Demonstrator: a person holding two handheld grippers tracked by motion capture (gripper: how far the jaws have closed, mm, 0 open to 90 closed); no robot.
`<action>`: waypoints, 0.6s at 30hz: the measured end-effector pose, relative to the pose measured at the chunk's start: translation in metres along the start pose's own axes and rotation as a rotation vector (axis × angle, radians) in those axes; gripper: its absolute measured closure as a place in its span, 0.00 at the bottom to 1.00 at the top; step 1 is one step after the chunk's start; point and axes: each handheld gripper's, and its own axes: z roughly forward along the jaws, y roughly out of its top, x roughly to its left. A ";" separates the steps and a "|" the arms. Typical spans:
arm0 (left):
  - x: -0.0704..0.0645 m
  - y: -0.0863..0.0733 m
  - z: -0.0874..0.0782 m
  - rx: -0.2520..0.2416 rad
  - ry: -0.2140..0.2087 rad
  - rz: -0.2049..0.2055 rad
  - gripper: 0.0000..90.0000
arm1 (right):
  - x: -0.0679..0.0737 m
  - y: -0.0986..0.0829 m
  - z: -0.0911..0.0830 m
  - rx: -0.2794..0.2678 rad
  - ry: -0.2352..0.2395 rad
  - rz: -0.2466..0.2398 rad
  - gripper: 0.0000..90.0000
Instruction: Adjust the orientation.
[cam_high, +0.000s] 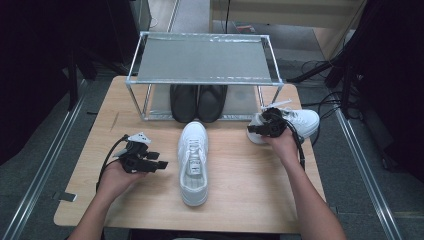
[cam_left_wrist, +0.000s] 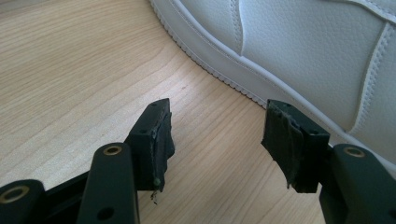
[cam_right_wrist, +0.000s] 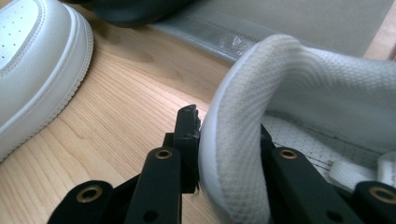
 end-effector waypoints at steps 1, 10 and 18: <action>0.000 0.000 0.000 0.000 0.000 0.000 0.47 | 0.001 0.000 -0.001 0.002 -0.009 -0.009 0.83; 0.001 0.003 0.000 -0.003 -0.001 0.005 0.47 | 0.004 0.000 -0.015 0.001 -0.005 -0.031 0.83; 0.001 0.007 0.002 -0.001 -0.005 0.013 0.47 | 0.013 -0.001 -0.022 0.015 -0.064 -0.105 0.82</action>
